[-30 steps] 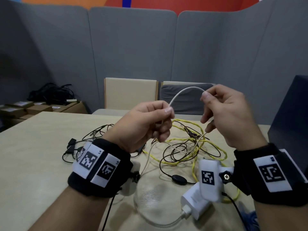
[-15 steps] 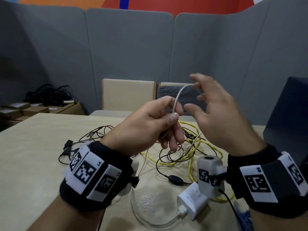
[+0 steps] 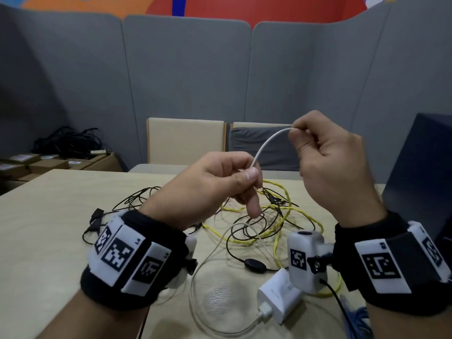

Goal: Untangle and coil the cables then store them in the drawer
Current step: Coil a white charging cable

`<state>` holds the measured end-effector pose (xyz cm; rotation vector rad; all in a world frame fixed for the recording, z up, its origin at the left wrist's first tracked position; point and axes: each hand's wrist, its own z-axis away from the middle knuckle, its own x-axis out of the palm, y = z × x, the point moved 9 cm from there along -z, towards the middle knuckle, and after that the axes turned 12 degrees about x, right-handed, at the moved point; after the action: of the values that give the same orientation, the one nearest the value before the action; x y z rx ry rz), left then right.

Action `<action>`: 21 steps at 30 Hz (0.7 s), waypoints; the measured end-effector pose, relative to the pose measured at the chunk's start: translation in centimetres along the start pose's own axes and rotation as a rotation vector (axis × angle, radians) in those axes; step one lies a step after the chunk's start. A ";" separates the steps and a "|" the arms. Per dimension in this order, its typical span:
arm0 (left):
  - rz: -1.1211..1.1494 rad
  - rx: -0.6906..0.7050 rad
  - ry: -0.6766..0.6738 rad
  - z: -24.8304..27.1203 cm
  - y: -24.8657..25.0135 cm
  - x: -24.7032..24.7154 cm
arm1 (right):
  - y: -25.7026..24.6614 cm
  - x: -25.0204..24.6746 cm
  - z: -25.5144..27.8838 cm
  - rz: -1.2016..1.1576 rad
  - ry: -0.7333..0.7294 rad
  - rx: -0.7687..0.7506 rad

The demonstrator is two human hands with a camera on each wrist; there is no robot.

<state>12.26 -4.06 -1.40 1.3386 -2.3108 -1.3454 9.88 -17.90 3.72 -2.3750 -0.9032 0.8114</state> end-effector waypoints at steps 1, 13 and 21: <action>0.032 -0.012 0.001 0.0 -0.2 0.1 | 0.2 0.1 0.0 -0.006 0.005 0.018; 0.627 0.224 0.005 0.0 2.1 -0.3 | 2.6 4.7 1.0 0.284 -0.363 0.156; 0.444 0.099 0.335 0.0 0.7 -2.7 | 2.4 6.6 2.5 0.341 -0.562 0.174</action>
<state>13.41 -1.82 -0.11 0.9079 -2.2754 -0.8134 13.30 -14.34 -1.85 -2.2041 -0.5870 1.6752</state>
